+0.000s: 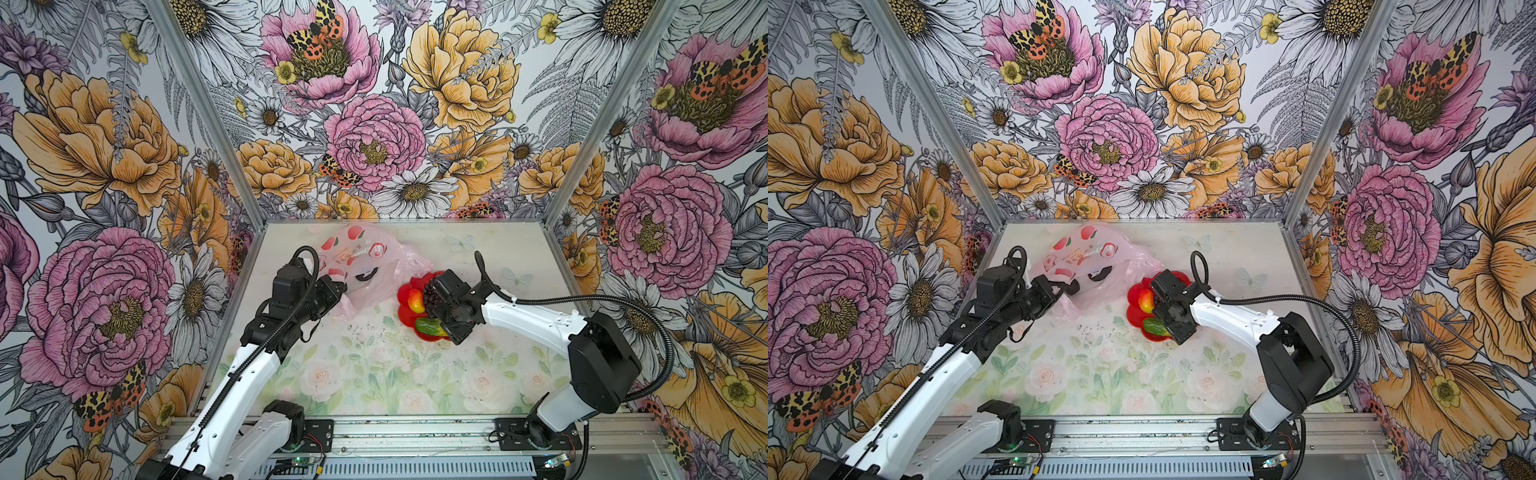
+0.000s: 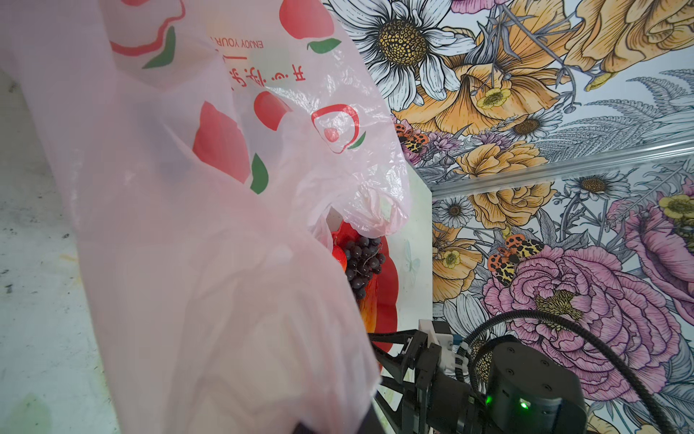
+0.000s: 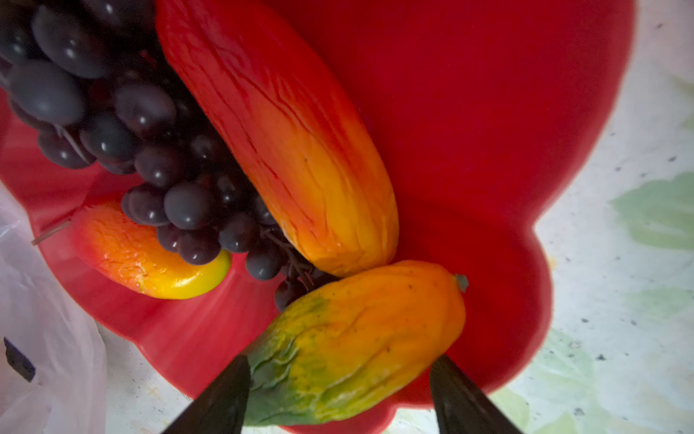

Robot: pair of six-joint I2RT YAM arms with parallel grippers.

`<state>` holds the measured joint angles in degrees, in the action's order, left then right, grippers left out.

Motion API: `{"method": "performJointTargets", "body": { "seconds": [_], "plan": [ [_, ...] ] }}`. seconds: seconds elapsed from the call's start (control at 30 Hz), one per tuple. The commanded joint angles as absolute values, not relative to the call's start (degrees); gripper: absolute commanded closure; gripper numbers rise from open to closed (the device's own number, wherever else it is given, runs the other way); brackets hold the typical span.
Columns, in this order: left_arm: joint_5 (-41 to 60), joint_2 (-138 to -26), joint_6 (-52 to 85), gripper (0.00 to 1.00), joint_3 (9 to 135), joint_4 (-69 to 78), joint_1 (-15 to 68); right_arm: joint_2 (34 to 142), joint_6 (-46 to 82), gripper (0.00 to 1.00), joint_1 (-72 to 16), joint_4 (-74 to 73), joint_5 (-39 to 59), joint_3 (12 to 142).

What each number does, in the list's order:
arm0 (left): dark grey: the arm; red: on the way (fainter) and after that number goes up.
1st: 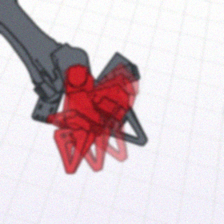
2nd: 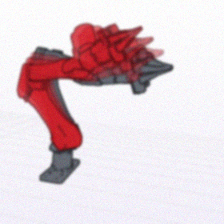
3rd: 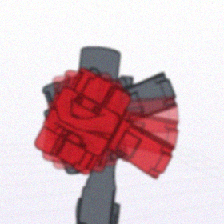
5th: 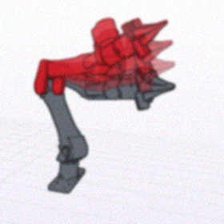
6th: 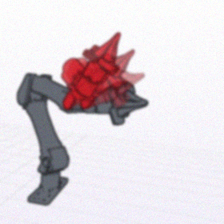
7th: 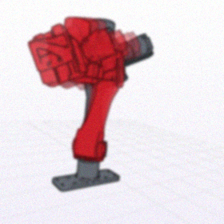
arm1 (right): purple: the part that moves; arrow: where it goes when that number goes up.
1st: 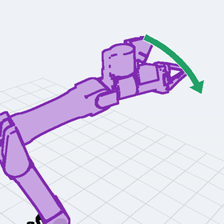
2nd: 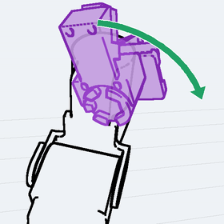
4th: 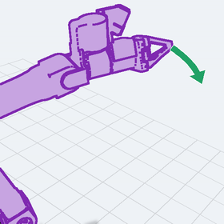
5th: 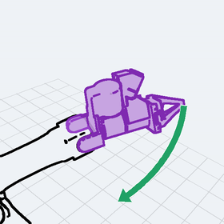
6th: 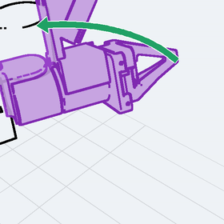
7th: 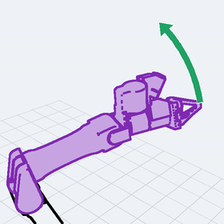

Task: Place the fruits into the plastic bag
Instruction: 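Position the right gripper over the green-yellow papaya at the plate's edge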

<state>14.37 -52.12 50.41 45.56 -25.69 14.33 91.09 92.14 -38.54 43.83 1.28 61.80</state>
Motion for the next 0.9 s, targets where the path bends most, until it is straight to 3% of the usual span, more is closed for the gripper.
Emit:
{"method": "performJointTargets", "body": {
  "seconds": [0.0, 0.37, 0.73, 0.83, 0.87],
  "plan": [
    [13.22, -51.42, 48.87, 1.0, 45.59, -26.33, 13.63, 92.36, 92.74, 0.18, -38.14, 42.81, 1.8, 63.24],
    [13.07, -51.15, 49.04, 1.0, 45.65, -26.29, 13.09, 94.35, 92.05, 0.14, -38.21, 42.45, 3.36, 64.92],
    [12.77, -50.87, 49.14, 1.0, 46.05, -26.41, 12.68, 95.05, 85.07, 0.17, -37.6, 42.89, -3.51, 71.17],
    [12.7, -50.89, 48.96, 1.0, 46.32, -26.77, 12.73, 94.85, 81.87, 0.11, -37.31, 43.31, -5.23, 73.25],
    [12.63, -50.89, 48.87, 1.0, 46.35, -26.75, 12.74, 94.67, 80.93, 0.03, -37.26, 43.79, -5.53, 73.91]
  ]
}}
